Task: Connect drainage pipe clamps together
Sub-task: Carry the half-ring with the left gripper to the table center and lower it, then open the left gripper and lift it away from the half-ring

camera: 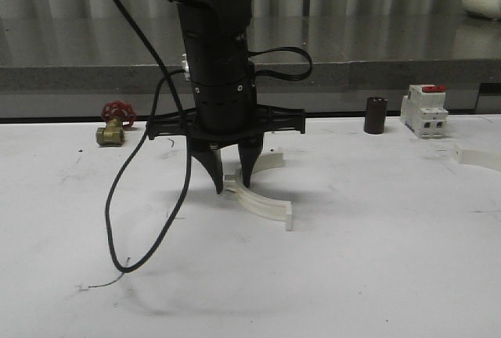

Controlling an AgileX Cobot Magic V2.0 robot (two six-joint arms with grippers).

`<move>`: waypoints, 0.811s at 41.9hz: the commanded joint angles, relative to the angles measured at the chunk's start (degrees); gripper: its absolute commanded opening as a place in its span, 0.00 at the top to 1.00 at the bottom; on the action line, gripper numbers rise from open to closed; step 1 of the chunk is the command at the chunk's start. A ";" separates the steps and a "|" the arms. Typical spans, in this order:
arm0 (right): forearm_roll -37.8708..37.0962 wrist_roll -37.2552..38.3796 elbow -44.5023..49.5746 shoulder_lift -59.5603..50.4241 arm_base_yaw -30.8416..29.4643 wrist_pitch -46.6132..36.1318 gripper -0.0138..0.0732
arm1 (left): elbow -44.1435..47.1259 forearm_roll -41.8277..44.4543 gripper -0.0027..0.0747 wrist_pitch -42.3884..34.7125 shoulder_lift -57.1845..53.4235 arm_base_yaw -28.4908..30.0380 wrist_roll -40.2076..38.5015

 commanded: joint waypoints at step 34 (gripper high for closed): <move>-0.61 -0.24 -2.00 0.22 -0.33 -3.60 0.33 | 8.75 -2.12 0.60 -4.54 -34.93 3.82 42.53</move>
